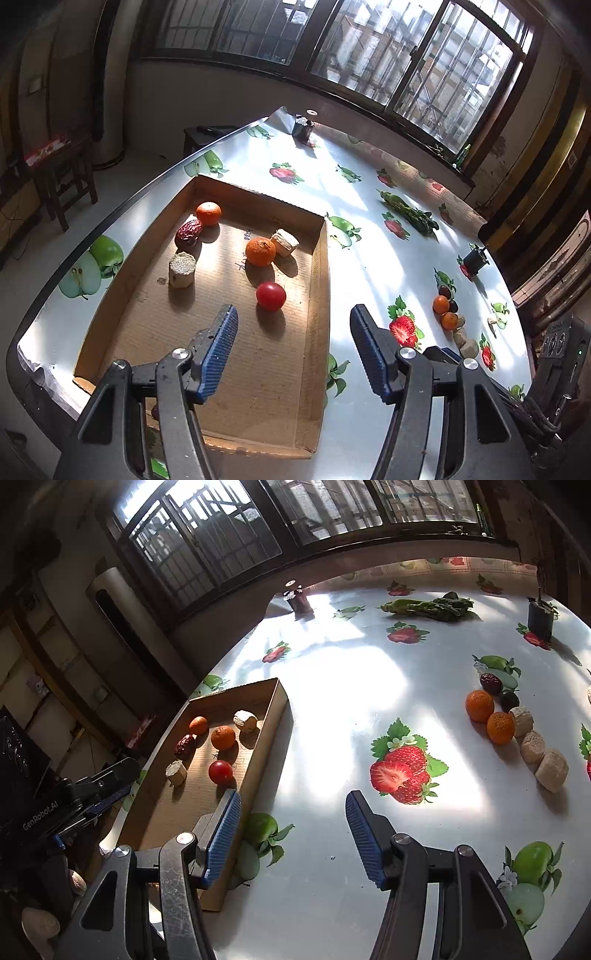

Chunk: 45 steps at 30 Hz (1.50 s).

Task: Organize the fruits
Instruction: 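Move both open tools back toward the remaining fruit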

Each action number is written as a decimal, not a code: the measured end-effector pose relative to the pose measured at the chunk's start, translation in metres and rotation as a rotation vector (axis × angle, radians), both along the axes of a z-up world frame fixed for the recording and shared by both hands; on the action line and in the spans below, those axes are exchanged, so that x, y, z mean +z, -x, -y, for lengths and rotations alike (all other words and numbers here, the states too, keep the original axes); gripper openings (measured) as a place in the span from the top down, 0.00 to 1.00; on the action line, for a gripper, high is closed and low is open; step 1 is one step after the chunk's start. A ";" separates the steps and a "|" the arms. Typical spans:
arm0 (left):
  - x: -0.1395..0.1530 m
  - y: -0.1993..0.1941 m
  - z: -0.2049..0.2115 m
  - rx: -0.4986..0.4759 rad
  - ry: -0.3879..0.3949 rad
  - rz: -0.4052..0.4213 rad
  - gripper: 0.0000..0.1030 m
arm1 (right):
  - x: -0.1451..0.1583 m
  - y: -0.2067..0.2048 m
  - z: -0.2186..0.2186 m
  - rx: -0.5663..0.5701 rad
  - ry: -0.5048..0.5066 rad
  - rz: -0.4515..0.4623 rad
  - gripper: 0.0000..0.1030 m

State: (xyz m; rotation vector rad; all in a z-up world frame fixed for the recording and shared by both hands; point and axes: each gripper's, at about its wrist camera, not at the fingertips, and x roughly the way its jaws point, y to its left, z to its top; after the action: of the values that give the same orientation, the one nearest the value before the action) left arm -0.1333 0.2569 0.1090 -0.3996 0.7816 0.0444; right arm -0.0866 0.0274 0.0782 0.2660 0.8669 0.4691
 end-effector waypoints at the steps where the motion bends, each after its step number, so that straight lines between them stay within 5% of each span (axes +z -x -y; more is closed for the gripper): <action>1: 0.001 0.002 0.004 -0.001 -0.006 0.002 0.39 | 0.000 0.002 0.002 0.000 -0.002 0.004 0.38; 12: 0.008 0.013 0.044 -0.082 -0.021 0.011 0.37 | 0.001 0.025 0.037 -0.051 0.003 0.024 0.38; 23: 0.023 0.036 0.072 -0.161 -0.002 0.051 0.30 | 0.035 0.065 0.130 -0.261 0.020 0.106 0.33; 30: 0.009 0.009 0.115 -0.268 -0.009 -0.011 0.30 | 0.037 0.069 0.215 -0.422 0.140 0.072 0.33; 37: 0.000 -0.046 0.165 -0.404 -0.018 -0.043 0.30 | 0.011 0.031 0.237 -0.345 0.188 -0.042 0.34; 40: -0.004 -0.072 0.185 -0.446 -0.025 -0.042 0.43 | -0.003 0.002 0.226 -0.300 0.189 -0.056 0.36; 42: -0.011 -0.087 0.199 -0.475 -0.036 -0.064 0.63 | -0.012 -0.016 0.215 -0.272 0.191 -0.059 0.36; 45: -0.024 -0.107 0.213 -0.508 0.005 -0.087 0.63 | -0.027 -0.039 0.200 -0.220 0.199 -0.080 0.36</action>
State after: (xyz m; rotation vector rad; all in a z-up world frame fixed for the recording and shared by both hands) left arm -0.0261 0.0440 0.0850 -0.1951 0.9509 -0.4174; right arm -0.0476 -0.1728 0.0515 0.1953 0.9433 0.1672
